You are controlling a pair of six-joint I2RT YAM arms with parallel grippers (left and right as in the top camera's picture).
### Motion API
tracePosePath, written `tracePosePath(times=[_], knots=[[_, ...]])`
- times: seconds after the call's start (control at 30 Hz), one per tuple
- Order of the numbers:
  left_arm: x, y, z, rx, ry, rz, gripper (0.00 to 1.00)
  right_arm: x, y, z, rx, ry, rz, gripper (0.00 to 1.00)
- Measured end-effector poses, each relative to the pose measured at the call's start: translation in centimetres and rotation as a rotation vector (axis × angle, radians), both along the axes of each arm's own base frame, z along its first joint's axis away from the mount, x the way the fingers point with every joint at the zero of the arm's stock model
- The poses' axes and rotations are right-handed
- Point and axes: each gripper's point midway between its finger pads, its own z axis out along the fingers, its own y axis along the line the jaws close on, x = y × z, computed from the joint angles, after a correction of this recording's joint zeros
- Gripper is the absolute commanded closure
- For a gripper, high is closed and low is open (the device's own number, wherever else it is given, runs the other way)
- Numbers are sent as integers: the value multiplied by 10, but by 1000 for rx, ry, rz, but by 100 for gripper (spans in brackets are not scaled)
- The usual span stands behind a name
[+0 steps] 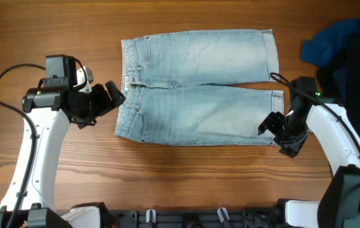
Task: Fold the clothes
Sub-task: 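Grasp the lower waistband corner with the left gripper and lower leg hem with the right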
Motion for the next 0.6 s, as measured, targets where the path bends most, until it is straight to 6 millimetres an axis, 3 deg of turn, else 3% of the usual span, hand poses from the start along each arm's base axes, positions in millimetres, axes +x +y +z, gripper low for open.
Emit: tracePosePath(times=[0.13, 0.33, 0.5, 0.6], knots=[[0, 0, 0, 0, 1, 0, 0, 3, -15, -6, -93, -9, -71, 27], [0, 0, 0, 0, 1, 0, 0, 17, -21, -10, -128, -65, -170, 35], [-1, 0, 0, -1, 4, 0, 0, 23, -21, -31, -120, -129, -237, 47], [-1, 0, -1, -1, 6, 0, 0, 22, -23, -36, -133, -138, -256, 46]])
